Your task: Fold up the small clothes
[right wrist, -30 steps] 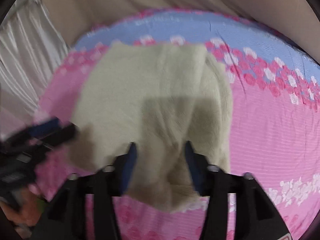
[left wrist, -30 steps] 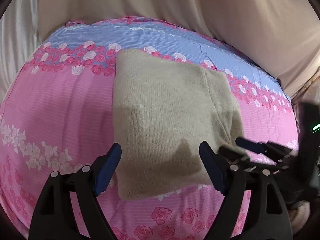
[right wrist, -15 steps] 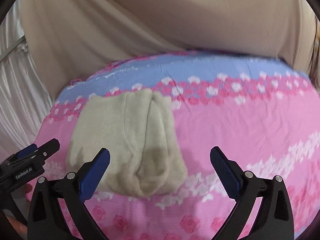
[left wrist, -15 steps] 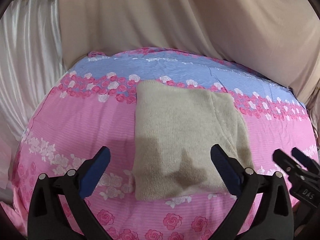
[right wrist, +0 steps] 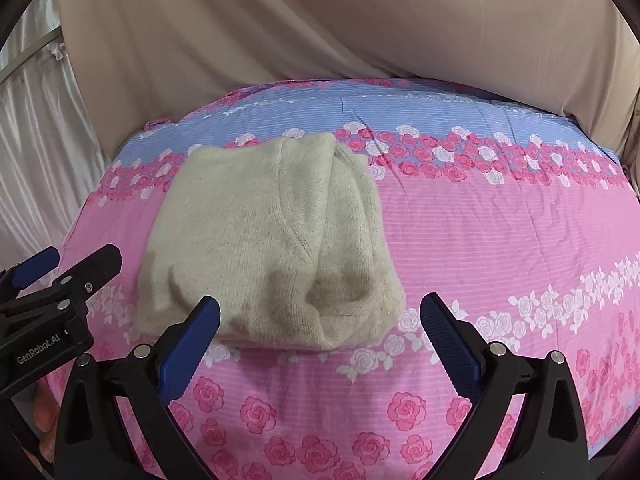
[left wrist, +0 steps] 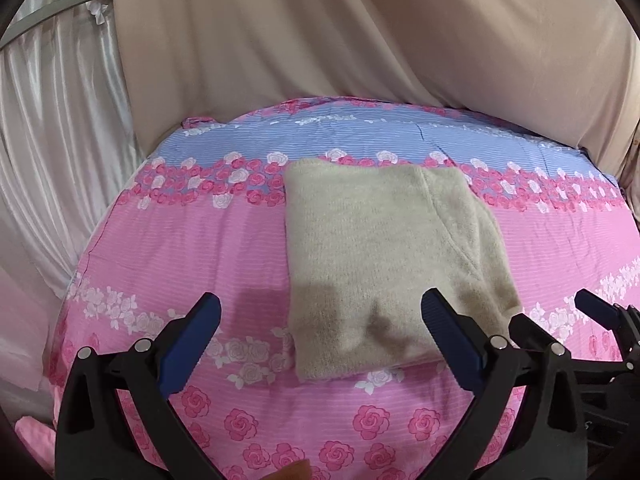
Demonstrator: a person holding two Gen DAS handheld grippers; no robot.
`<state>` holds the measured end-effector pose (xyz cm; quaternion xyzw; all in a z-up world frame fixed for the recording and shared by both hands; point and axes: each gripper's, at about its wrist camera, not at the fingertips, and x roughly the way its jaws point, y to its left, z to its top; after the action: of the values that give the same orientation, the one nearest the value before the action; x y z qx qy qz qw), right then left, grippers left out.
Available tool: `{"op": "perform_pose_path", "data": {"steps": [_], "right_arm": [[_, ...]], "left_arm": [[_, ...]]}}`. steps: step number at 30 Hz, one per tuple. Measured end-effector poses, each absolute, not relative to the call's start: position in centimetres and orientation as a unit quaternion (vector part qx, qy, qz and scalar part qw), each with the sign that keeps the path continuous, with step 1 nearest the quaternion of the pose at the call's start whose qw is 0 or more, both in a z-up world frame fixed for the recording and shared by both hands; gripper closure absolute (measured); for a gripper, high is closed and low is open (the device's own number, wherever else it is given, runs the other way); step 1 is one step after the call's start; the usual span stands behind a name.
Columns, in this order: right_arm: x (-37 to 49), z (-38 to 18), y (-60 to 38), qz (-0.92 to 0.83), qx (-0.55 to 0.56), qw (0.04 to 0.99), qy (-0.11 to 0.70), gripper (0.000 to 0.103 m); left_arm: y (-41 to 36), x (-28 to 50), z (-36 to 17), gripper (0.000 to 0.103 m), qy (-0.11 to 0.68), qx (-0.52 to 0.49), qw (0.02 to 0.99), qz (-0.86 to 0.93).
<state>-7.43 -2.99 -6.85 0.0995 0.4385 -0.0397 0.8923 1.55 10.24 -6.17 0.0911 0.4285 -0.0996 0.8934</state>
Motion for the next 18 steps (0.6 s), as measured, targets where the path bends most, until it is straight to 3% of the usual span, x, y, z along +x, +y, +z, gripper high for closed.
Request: {"op": "perform_pose_path", "data": {"steps": [18], "right_arm": [[-8.1, -7.2, -1.6, -0.045, 0.102, 0.888, 0.445, 0.005]], "left_arm": [[12.2, 1.1, -7.2, 0.005, 0.454, 0.052, 0.883, -0.101]]}}
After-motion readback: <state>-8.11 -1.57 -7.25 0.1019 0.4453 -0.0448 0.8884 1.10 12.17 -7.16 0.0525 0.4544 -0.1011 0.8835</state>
